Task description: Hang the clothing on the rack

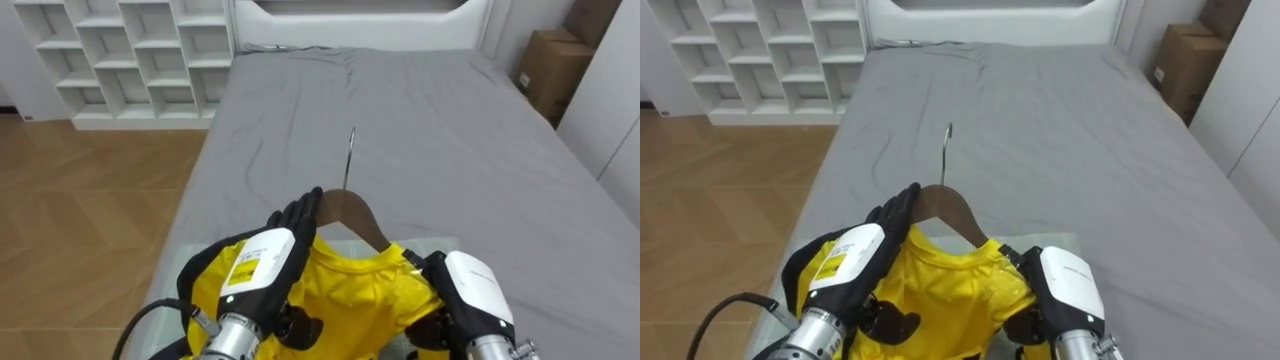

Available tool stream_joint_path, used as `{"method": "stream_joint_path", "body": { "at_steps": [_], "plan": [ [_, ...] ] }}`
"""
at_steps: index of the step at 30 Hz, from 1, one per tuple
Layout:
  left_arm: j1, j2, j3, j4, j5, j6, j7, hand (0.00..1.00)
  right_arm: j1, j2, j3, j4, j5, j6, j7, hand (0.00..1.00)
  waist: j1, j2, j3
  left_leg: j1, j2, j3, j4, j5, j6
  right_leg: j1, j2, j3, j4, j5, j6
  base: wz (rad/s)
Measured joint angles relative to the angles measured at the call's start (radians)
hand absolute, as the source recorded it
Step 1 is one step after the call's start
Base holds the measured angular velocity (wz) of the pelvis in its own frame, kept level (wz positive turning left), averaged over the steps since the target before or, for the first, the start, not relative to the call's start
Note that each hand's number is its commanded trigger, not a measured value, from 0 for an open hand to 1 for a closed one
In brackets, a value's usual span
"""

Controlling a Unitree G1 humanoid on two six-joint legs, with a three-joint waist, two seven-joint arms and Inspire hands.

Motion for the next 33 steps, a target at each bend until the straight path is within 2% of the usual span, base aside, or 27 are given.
{"method": "stream_joint_path", "body": {
  "at_steps": [4,8,11,15,22,33],
  "plan": [
    [0.009,0.001,0.040,0.002,0.000,0.000,0.004,0.00,0.026,0.003,-0.023,0.000,0.003,-0.002,-0.019,1.00,0.004,-0.001,-0.0001,0.000,0.000,-0.001,0.000,0.000,0.000,0.000,0.000,-0.003,0.000,0.000,0.000,0.00],
    [0.009,-0.001,0.122,-0.009,0.000,-0.007,0.039,0.00,0.041,0.004,-0.061,0.001,0.007,-0.009,-0.042,1.00,0.006,-0.001,-0.0002,-0.005,0.000,-0.001,0.004,0.000,0.000,-0.003,0.000,-0.001,0.000,0.000,0.000,0.00],
    [0.009,-0.001,0.162,-0.063,-0.002,-0.030,0.098,0.00,0.041,0.000,-0.086,0.001,0.006,-0.034,-0.090,1.00,0.006,-0.002,-0.0018,-0.005,0.000,0.000,0.003,0.000,0.000,-0.007,0.000,0.004,-0.001,0.000,0.000,0.00],
    [0.009,-0.004,0.200,-0.124,-0.002,-0.090,0.188,0.00,0.048,0.001,-0.093,0.001,0.006,-0.055,-0.101,1.00,0.010,-0.002,-0.0036,0.010,0.000,0.003,0.000,0.000,0.000,0.001,0.001,0.011,0.000,0.000,0.000,-0.03],
    [0.009,-0.005,0.223,-0.138,-0.005,-0.127,0.266,0.00,0.088,0.001,-0.101,0.001,0.007,-0.058,-0.101,1.00,0.033,-0.001,-0.0040,0.016,0.000,0.003,-0.001,0.000,0.000,0.010,0.001,0.011,0.000,0.000,0.000,0.00],
    [0.010,-0.005,0.237,-0.131,-0.055,-0.148,0.355,0.00,0.101,-0.001,-0.112,-0.001,-0.010,-0.058,-0.097,1.00,0.049,0.003,-0.0076,0.030,0.000,0.002,-0.001,0.000,0.000,0.024,0.001,0.008,0.000,0.000,0.000,0.00]
  ]
}}
